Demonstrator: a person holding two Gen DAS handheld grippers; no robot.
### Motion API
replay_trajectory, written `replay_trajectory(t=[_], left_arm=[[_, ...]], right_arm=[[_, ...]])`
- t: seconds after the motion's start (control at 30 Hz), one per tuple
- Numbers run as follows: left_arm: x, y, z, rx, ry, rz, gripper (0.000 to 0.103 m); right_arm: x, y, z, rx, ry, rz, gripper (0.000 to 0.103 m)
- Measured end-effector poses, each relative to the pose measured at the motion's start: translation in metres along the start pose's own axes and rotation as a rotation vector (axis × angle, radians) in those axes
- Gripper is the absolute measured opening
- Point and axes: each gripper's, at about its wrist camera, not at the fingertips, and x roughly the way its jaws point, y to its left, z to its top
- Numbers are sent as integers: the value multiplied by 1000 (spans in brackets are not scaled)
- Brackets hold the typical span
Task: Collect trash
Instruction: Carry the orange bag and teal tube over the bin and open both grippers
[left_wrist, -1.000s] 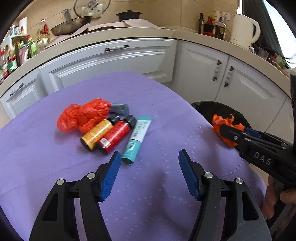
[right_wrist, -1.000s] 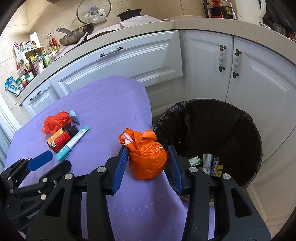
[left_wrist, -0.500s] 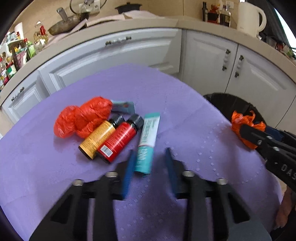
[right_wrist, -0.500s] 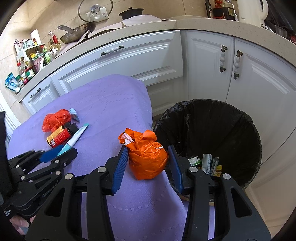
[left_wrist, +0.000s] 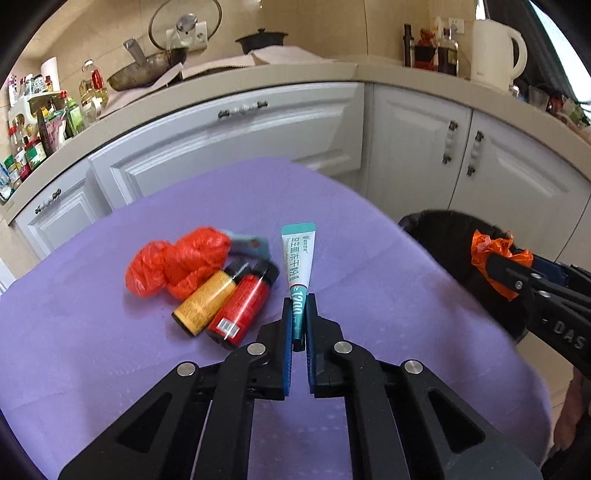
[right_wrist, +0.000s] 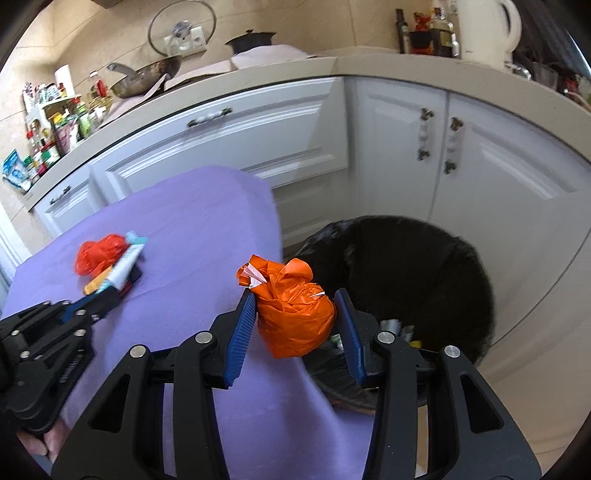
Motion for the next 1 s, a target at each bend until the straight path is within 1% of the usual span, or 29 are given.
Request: replay_trajectory(t=[0.2,0.4,0.53,0.87,1.0], left_arm=[[-7,-23,13,13,-38,-35,7],[-2,-56,27,37,-66,-71,7],[4,-77,32,65,-83,-76,7],[24,-110,42,114,-75,-78,7],[29,-120,45,131,-74,-85,8]], right_arm=[[-3,-28,9,27,-33,-84,42],[1,-53,13,30,-62,-172,42],[4,-65,15,25,-78,-215,42],[16,-87,20,48,-89,-250,43],[18,-94,23,57,-110,-259,43]])
